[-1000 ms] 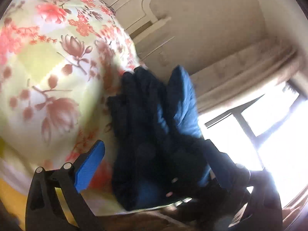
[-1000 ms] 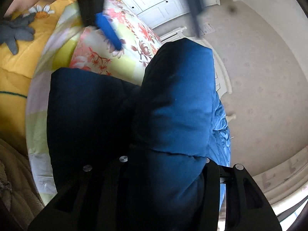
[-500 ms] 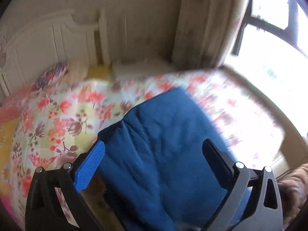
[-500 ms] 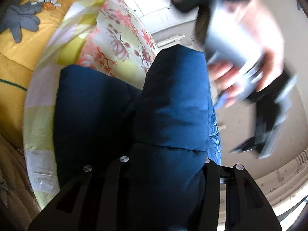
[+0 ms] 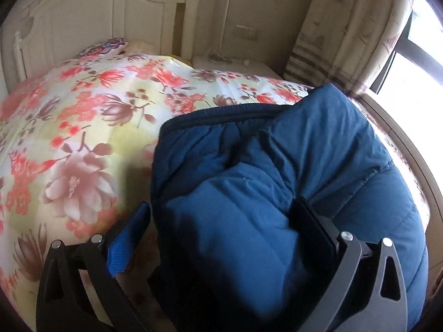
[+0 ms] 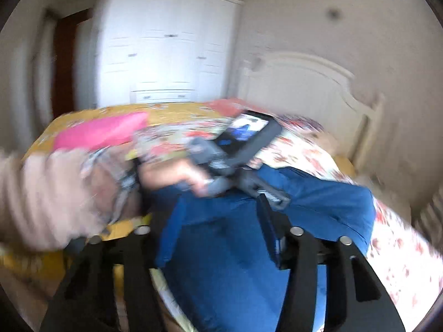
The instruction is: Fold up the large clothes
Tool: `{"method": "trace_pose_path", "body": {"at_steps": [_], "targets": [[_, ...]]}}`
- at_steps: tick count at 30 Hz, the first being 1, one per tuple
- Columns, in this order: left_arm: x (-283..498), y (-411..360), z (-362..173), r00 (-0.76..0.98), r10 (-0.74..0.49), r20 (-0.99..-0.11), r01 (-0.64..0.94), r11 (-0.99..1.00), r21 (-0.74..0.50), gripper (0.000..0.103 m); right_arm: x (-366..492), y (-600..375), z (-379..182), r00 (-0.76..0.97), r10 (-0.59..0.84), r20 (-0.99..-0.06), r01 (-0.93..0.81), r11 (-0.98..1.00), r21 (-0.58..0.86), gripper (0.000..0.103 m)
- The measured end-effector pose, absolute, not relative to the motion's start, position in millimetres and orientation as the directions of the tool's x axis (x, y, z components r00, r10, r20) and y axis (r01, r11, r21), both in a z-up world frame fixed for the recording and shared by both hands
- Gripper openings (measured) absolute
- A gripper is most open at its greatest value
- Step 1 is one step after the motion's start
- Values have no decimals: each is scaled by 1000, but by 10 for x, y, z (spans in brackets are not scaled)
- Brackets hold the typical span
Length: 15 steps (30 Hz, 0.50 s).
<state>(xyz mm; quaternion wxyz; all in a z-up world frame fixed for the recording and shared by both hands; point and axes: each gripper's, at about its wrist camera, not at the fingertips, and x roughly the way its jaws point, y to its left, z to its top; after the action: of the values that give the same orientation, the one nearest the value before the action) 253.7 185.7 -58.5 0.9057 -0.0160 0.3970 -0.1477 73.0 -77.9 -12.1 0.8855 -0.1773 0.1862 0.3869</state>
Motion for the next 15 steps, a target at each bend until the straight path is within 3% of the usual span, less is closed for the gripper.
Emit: {"method": "trace_pose_path", "body": {"at_steps": [1, 4, 6, 10, 15], "targets": [[2507, 1848, -567, 650, -268, -711, 249, 959, -134, 101, 867, -691, -143, 638, 597, -485, -740, 649, -175, 47], [2440, 1833, -516, 665, -244, -705, 242, 965, -106, 101, 1029, -241, -498, 527, 511, -679, -807, 552, -211, 45], [2341, 1841, -403, 697, -203, -688, 239, 970, -45, 101, 876, -178, -664, 582, 476, -659, -798, 488, -352, 45], [1925, 1772, -83, 803, -11, -596, 156, 969, 193, 101, 879, -350, -624, 542, 507, -670, -824, 477, -306, 45], [1208, 1691, 232, 833, -147, -533, 241, 964, 112, 101, 887, -307, -773, 571, 505, -647, -810, 476, -343, 45]]}}
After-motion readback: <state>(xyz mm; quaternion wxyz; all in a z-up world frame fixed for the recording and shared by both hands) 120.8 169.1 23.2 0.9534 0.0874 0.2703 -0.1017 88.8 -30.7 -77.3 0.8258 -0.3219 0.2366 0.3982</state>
